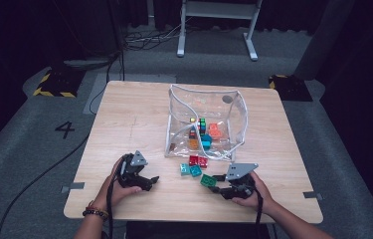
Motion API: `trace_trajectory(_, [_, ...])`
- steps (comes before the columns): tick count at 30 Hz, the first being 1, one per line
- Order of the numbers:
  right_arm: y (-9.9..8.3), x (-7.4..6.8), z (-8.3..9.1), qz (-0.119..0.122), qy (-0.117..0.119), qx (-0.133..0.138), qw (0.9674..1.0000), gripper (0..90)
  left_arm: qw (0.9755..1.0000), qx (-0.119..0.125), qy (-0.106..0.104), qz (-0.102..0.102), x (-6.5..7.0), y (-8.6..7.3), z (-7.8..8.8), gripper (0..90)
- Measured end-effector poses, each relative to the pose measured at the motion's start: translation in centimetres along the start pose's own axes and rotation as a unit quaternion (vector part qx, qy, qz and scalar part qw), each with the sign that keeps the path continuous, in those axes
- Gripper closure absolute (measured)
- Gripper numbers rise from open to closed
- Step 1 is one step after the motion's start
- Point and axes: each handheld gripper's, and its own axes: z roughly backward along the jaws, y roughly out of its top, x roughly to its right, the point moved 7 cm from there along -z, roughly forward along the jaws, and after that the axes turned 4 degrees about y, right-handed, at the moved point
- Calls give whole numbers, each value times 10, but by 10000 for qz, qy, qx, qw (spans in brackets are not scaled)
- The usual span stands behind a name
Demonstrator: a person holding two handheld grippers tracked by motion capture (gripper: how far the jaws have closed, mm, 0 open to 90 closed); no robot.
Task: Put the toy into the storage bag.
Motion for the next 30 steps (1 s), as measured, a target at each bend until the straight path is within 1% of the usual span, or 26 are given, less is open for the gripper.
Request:
trace_trajectory(1, [-2,1,4,56,-10,-28,10000,592,10000,5,14,-2,0,0,0,94])
trace_trajectory(3, [-7,5,13,60,-86,-59,9999,592,10000,4,6,2,0,0,0,94])
trace_trajectory(5, [-11,11,22,68,-92,-37,9999,592,10000,3,7,-1,0,0,0,94])
trace_trajectory(6, [-13,14,27,42,-66,-51,10000,592,10000,5,16,-6,0,0,0,94])
trace_trajectory(7, [-15,17,31,-1,-130,-41,9999,592,10000,2,6,0,0,0,0,94])
trace_trajectory(8, [-17,20,35,-40,-117,-41,9999,592,10000,6,5,-9,0,0,0,94])
trace_trajectory(10, [-19,26,43,-133,-213,12,9997,592,10000,9,29,-16,-1,0,0,94])
trace_trajectory(13, [-21,34,52,-252,-327,78,9991,592,10000,10,-23,31,1,0,0,94])
trace_trajectory(14, [-21,36,54,-259,-329,89,9991,592,10000,29,8,-20,0,0,0,94])
trace_trajectory(15, [-21,38,57,-232,-357,95,9991,592,10000,22,22,-15,0,0,0,95])
trace_trajectory(16, [-22,39,59,-260,-399,76,9988,592,10000,25,-28,35,1,0,0,95])
trace_trajectory(17, [-23,42,62,-229,-448,87,9987,592,10000,12,-49,34,1,0,0,95])
trace_trajectory(19, [-25,47,67,-263,-502,109,9983,592,10000,12,-45,34,1,0,0,95])
trace_trajectory(21, [-26,53,72,-300,-595,161,9976,592,10000,25,-10,26,1,0,0,94])
trace_trajectory(24, [-30,62,80,-311,-732,144,9967,592,10000,25,8,15,0,0,0,95])
trace_trajectory(25, [-31,65,83,-343,-814,164,9960,592,10000,22,-12,28,1,0,0,95])
trace_trajectory(27, [-33,72,90,-399,-892,218,9950,592,10000,10,-8,15,1,0,0,94])
trace_trajectory(30, [-34,82,99,-530,-1036,336,9926,592,10000,18,14,8,0,0,0,94])
